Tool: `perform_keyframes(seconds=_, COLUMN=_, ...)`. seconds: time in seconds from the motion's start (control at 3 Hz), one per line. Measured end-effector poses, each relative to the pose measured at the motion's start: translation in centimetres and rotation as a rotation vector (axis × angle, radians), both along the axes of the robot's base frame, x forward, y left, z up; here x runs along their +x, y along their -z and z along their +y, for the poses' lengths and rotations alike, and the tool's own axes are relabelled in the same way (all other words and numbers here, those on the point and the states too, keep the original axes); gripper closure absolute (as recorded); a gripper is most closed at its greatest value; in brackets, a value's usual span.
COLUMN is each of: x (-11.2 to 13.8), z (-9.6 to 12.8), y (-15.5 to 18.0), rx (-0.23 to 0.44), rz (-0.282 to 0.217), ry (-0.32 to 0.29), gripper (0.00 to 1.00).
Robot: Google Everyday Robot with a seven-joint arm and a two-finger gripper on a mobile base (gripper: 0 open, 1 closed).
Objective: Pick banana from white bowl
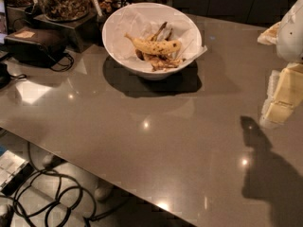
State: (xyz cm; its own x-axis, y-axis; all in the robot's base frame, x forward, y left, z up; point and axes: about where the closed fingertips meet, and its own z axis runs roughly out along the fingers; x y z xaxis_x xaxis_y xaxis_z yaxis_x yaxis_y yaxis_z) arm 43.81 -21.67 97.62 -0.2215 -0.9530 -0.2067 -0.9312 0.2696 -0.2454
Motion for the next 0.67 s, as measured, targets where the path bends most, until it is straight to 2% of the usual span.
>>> perform_keyframes(seconds=0.33, x=0.0, z=0.0, y=0.0, rx=0.000, rz=0.000, ry=0.000, gripper=0.00)
perform_keyframes(seconds=0.67, x=2.1, z=0.8, y=-0.7, rx=-0.013, rz=-0.007, ry=0.020, gripper=0.00)
